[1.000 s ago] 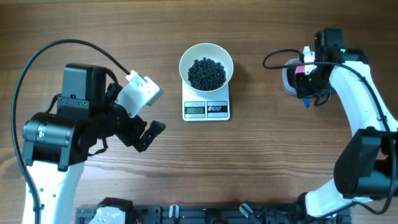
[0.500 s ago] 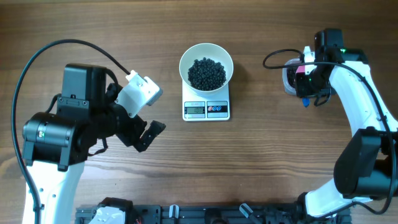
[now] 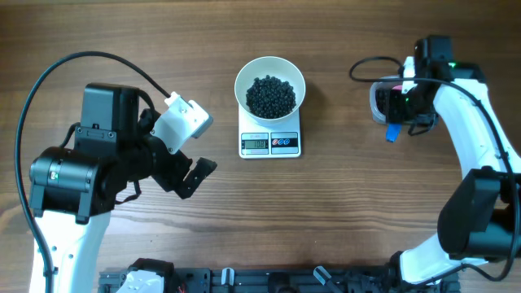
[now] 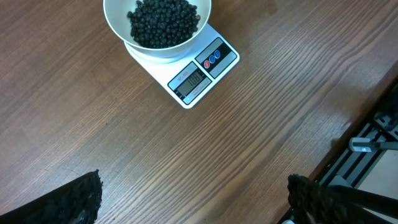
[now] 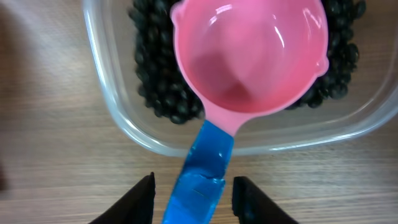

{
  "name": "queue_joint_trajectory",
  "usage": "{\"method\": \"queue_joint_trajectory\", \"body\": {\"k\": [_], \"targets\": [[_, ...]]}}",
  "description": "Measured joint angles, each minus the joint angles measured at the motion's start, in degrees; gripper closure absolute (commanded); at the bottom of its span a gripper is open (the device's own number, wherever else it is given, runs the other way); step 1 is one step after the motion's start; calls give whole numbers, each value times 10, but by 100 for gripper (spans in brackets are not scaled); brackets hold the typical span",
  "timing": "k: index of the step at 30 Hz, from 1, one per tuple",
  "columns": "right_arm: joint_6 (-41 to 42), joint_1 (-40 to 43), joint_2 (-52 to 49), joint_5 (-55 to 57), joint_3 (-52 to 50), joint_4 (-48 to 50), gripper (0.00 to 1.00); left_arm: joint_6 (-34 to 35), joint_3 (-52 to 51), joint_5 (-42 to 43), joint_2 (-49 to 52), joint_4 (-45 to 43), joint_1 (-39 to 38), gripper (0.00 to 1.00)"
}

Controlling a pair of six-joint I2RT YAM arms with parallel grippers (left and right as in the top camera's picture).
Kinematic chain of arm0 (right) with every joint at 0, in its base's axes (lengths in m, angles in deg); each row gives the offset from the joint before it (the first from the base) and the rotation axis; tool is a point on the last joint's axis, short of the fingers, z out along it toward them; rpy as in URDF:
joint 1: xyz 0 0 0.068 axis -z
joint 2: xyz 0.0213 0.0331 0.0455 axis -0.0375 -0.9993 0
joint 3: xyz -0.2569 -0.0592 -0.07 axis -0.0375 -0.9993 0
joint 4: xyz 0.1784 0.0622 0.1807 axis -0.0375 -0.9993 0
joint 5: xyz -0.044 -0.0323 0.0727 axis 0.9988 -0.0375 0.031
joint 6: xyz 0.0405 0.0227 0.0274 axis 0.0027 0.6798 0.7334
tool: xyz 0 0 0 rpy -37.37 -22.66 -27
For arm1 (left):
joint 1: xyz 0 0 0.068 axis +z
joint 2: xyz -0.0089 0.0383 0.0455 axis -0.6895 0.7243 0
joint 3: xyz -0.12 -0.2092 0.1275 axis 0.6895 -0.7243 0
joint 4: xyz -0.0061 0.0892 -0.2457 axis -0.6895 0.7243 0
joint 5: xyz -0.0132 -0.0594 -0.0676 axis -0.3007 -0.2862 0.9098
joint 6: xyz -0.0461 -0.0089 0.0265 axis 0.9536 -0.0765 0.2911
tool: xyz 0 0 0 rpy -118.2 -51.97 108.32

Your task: Scoop item into bowl and weigh 150g on scale

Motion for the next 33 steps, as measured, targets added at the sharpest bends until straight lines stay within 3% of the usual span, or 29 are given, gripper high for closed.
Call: {"method": "queue_joint_trajectory", "body": {"k": [5, 10, 12, 13, 14, 21, 26, 33], "targets": [[96, 32, 55, -62, 4, 0, 34, 0, 0, 0, 0, 0, 0, 0], [214, 49, 179, -68, 9, -5, 27, 0, 0, 0, 0, 0, 0, 0], [265, 49, 234, -63, 14, -14, 20, 0, 0, 0, 0, 0, 0, 0], [297, 48, 269, -53, 15, -23, 5, 0, 0, 0, 0, 0, 0, 0], [327, 48, 292, -43, 15, -32, 0, 0, 0, 0, 0, 0, 0, 0], [481, 48, 380, -14, -49, -44, 0, 0, 0, 0, 0, 0, 0, 0], [579, 40, 376, -33, -194, 54, 6, 0, 1, 0, 0, 0, 0, 0], [718, -5, 373, -35, -334, 173, 8, 0, 1, 0, 0, 0, 0, 0]]}}
